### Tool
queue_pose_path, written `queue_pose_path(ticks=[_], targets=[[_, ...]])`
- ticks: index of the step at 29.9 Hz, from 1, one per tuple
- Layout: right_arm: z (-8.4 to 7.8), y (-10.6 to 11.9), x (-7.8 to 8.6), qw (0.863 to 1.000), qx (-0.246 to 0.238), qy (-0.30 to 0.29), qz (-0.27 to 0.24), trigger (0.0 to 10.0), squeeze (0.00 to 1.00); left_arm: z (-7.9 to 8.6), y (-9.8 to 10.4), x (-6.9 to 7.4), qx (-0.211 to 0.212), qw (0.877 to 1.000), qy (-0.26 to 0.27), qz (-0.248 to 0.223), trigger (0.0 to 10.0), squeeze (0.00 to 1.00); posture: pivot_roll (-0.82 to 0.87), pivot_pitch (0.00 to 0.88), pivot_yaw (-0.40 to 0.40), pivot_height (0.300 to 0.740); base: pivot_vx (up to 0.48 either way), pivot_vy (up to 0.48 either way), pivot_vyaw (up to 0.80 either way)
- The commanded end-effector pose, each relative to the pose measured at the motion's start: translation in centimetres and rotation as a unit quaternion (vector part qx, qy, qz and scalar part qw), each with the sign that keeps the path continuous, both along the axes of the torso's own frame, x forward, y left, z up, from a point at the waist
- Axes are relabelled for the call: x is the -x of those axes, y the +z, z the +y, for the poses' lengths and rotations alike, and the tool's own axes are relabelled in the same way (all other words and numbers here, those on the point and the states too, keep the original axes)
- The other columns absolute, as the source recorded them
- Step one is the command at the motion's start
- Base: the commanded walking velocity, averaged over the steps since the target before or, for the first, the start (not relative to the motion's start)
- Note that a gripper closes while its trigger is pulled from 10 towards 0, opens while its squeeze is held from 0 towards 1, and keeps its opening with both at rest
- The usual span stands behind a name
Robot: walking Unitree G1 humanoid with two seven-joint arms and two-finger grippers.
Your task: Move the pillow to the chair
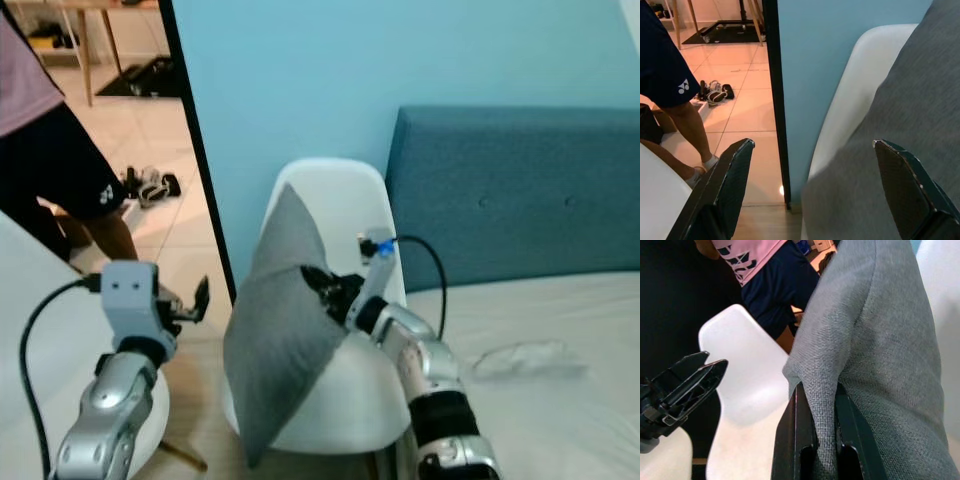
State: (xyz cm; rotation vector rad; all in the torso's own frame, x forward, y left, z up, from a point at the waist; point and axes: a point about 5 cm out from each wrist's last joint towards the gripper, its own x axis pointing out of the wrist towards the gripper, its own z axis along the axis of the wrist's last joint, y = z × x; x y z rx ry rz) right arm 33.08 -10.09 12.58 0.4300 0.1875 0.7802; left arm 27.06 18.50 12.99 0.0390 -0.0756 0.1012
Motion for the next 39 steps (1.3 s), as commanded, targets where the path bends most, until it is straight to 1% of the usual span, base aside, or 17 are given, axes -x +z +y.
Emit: queue_pose_path(ticks=[1, 2, 6, 14, 15, 19, 21, 24, 25, 26, 27, 31, 33, 36, 37, 38, 39], targets=[[0.1, 1.5, -0.3, 0.999, -0.002, 0.012, -0.033, 10.0, 0.00, -0.1, -0.3, 0.0, -0.001, 1.000, 0.003, 0.009, 10.0, 0.00, 0.08, 0.000, -0.040, 0.740, 0.000, 0.000, 0.00], [0.2, 1.2, -0.3, 1.000, 0.007, 0.014, -0.023, 10.0, 0.00, 0.2, -0.3, 0.0, 0.004, 1.000, 0.016, 0.013, 10.0, 0.00, 0.08, 0.000, -0.041, 0.735, 0.000, 0.000, 0.00], [0.2, 1.2, -0.4, 1.000, 0.009, 0.013, -0.017, 10.0, 0.00, 0.4, -0.3, -0.1, 0.004, 1.000, 0.025, 0.012, 10.0, 0.00, 0.08, 0.000, -0.041, 0.715, 0.000, 0.000, 0.00], [0.2, 1.0, -0.5, 1.000, 0.013, 0.011, -0.003, 10.0, 0.00, 0.4, -0.1, -0.1, -0.009, 1.000, 0.028, 0.011, 10.0, 0.00, 0.08, 0.000, -0.040, 0.685, 0.000, 0.000, 0.00], [0.3, 1.1, -0.4, 1.000, 0.011, 0.016, 0.003, 10.0, 0.00, 0.3, 0.0, -0.2, -0.015, 0.999, 0.028, 0.010, 10.0, 0.00, 0.08, 0.000, -0.040, 0.675, 0.000, 0.000, 0.00], [0.6, 1.4, -0.4, 1.000, 0.009, 0.023, 0.001, 10.0, 0.00, 0.3, 0.1, -0.2, -0.019, 0.999, 0.029, 0.010, 10.0, 0.00, 0.08, 0.000, -0.040, 0.665, 0.000, 0.000, 0.00], [1.3, 2.3, -0.2, 0.999, -0.009, 0.037, -0.007, 10.0, 0.00, 0.4, 0.2, -0.3, -0.018, 0.999, 0.035, 0.009, 10.0, 0.00, 0.08, 0.000, -0.040, 0.650, 0.000, 0.000, 0.00], [1.5, 2.6, -0.2, 0.999, -0.024, 0.039, -0.008, 10.0, 0.00, 0.5, 0.3, -0.4, -0.016, 0.999, 0.039, 0.008, 10.0, 0.00, 0.08, 0.000, -0.040, 0.640, 0.000, 0.000, 0.00], [1.6, 3.4, -0.5, 0.998, -0.055, 0.030, -0.005, 10.0, 0.00, 0.6, 0.4, -0.4, -0.004, 0.999, 0.047, 0.007, 10.0, 0.00, 0.08, 0.000, -0.040, 0.630, 0.000, 0.000, 0.00], [1.6, 3.4, -0.5, 0.998, -0.055, 0.030, -0.005, 10.0, 0.00, 0.6, 0.4, -0.4, -0.004, 0.999, 0.047, 0.007, 10.0, 0.00, 0.08, 0.000, -0.040, 0.630, 0.000, 0.000, 0.00], [1.5, 3.8, -0.7, 0.997, -0.078, 0.018, 0.001, 10.0, 0.00, 0.6, 0.6, -0.5, 0.003, 0.999, 0.051, 0.005, 10.0, 0.00, 0.08, 0.000, -0.041, 0.620, 0.000, 0.000, 0.00], [1.3, 3.6, -1.0, 0.998, -0.057, 0.001, 0.000, 10.0, 0.00, 0.6, 0.6, -0.5, 0.002, 0.999, 0.051, 0.006, 10.0, 0.00, 0.08, 0.000, -0.041, 0.600, 0.000, 0.000, 0.00], [0.7, 2.8, -1.5, 0.999, -0.012, -0.035, 0.008, 10.0, 0.00, 0.5, 0.7, -0.5, -0.001, 0.999, 0.049, 0.006, 10.0, 0.00, 0.08, 0.000, -0.042, 0.590, 0.000, 0.000, 0.00], [0.5, 2.6, -1.7, 0.999, 0.000, -0.045, 0.010, 10.0, 0.00, 0.4, 0.7, -0.6, -0.003, 0.999, 0.049, 0.006, 10.0, 0.00, 0.08, 0.000, -0.042, 0.585, 0.000, 0.000, 0.00], [-0.7, 1.7, -2.4, 0.993, 0.058, -0.101, 0.032, 10.0, 0.00, 0.4, 0.7, -0.6, -0.004, 0.999, 0.049, 0.006, 10.0, 0.00, 0.08, 0.000, -0.041, 0.575, 0.000, 0.000, 0.00], [-0.7, 1.7, -2.4, 0.993, 0.058, -0.101, 0.032, 10.0, 0.00, 0.4, 0.7, -0.6, -0.004, 0.999, 0.049, 0.006, 10.0, 0.00, 0.08, 0.000, -0.041, 0.575, 0.000, 0.000, 0.00], [-1.2, 1.4, -2.6, 0.988, 0.082, -0.124, 0.041, 10.0, 0.00, 0.4, 0.7, -0.6, -0.004, 0.999, 0.049, 0.006, 10.0, 0.00, 0.08, 0.000, -0.041, 0.570, 0.000, 0.000, 0.00]])
